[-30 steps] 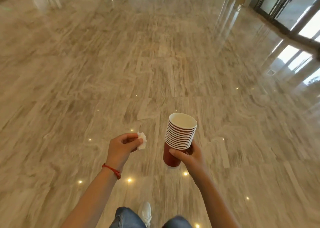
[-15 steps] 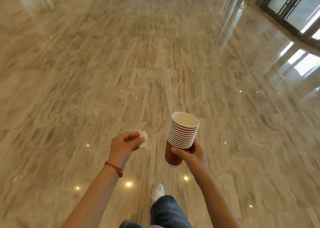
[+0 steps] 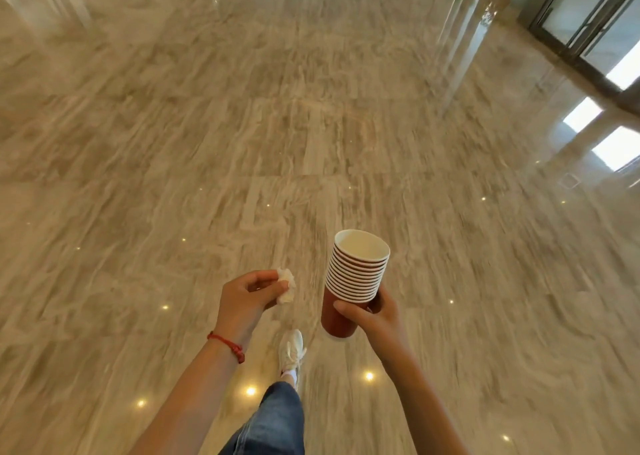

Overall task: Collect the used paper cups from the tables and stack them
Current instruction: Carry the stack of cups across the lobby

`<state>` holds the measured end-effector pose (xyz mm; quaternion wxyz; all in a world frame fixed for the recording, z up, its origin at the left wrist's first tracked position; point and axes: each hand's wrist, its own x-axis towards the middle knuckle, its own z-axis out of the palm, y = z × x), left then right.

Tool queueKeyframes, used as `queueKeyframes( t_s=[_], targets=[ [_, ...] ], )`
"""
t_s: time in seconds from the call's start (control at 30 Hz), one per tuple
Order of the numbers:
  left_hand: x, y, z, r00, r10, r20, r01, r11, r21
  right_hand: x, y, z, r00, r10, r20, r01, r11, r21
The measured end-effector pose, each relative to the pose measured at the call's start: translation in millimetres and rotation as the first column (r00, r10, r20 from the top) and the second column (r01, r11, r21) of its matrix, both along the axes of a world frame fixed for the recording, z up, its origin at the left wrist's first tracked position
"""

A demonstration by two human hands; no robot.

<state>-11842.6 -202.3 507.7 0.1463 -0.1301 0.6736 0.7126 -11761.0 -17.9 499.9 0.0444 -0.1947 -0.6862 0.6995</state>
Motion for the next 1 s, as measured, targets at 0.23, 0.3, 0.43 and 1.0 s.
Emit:
queueKeyframes(
  t_s=[0.23, 0.3, 0.43, 1.0],
  targets=[
    [-203, 58, 18, 0.999, -0.035, -0.013, 0.035, 0.999, -0.012, -205, 63, 18, 0.999, -0.036, -0.02, 0.037, 0.999, 0.012],
    [-254, 75, 23, 0.999, -0.036, -0.015, 0.035, 0.999, -0.017, -250, 80, 21, 0.999, -0.035, -0.019, 0.035, 0.999, -0.005],
    [-337, 108, 25, 0.999, -0.042, -0.005, 0.042, 0.999, -0.011, -328, 113, 13, 0.997, -0.079, 0.016, 0.079, 0.997, 0.0],
    [-731, 308, 33, 0.998, -0.052, -0.021, 0.052, 0.999, 0.008, -722, 325, 27, 0.996, -0.076, -0.036, 0.077, 0.997, 0.01]
  ],
)
